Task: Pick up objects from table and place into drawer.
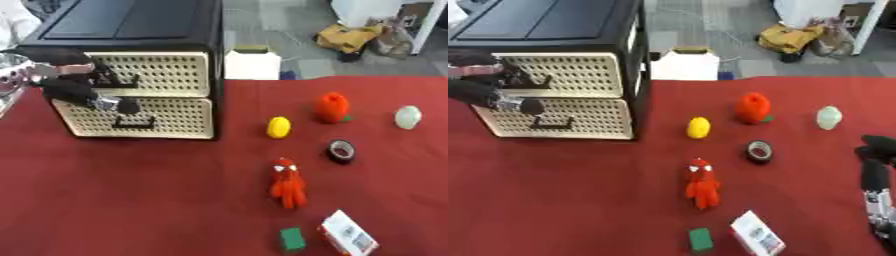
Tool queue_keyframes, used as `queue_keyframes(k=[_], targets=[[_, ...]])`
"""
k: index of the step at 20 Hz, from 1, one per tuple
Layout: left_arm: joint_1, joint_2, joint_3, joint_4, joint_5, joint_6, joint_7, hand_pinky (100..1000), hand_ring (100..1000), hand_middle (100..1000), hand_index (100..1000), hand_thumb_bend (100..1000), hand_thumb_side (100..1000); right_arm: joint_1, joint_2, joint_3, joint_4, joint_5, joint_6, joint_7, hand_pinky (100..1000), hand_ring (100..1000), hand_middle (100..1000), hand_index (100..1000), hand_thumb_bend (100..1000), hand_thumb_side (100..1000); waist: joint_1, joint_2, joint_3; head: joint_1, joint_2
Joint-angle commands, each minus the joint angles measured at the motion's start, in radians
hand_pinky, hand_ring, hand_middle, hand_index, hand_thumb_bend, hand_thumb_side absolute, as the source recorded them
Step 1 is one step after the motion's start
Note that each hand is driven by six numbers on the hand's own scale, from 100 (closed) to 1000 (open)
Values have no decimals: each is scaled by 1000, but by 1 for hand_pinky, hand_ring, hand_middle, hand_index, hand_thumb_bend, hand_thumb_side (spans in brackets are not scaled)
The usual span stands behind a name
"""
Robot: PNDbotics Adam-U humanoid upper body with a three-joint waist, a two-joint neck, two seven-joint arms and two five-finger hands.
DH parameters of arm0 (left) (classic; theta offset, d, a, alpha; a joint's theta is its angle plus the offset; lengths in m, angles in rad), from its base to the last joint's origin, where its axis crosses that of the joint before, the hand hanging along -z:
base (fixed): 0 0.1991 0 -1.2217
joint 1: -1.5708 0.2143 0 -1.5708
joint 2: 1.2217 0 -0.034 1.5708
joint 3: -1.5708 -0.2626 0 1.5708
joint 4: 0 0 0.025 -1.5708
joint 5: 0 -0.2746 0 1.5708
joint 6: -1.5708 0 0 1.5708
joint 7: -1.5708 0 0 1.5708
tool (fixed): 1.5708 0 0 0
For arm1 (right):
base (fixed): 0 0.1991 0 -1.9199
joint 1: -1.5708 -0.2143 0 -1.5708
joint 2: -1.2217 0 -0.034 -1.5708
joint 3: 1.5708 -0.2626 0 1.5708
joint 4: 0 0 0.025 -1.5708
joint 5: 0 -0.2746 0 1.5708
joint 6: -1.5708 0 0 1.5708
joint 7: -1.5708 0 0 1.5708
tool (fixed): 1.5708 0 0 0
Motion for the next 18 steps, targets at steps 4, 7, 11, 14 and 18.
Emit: queue_keyframes(k=[4, 7, 11, 14, 18], targets=[[-18, 13, 5, 0, -17, -2, -6, 100, 100, 100, 820, 821, 1000, -7, -8, -7, -14, 6, 1, 1, 577, 615, 508, 726, 281, 822, -1, -19, 0, 6, -4], [-11, 19, 4, -10, -16, 1, 0, 100, 100, 100, 806, 819, 1000, -6, -8, -7, -14, 5, 1, 1, 578, 615, 506, 726, 280, 822, 0, -21, 1, 6, -3], [6, 35, 0, -31, -11, 1, 10, 100, 100, 100, 797, 815, 1000, -5, -9, -8, -14, 3, 1, 0, 579, 616, 507, 725, 279, 823, -1, -23, 2, 6, -2], [18, 45, 0, -42, -7, 7, 17, 100, 100, 100, 794, 811, 1000, -5, -10, -9, -14, 1, 0, 0, 579, 616, 507, 724, 278, 824, -2, -25, 4, 6, -3], [33, 58, -2, -59, -3, 13, 25, 100, 100, 100, 785, 812, 1000, -5, -10, -9, -14, 0, -1, 1, 580, 616, 507, 725, 279, 823, -4, -26, 7, 5, -3]])
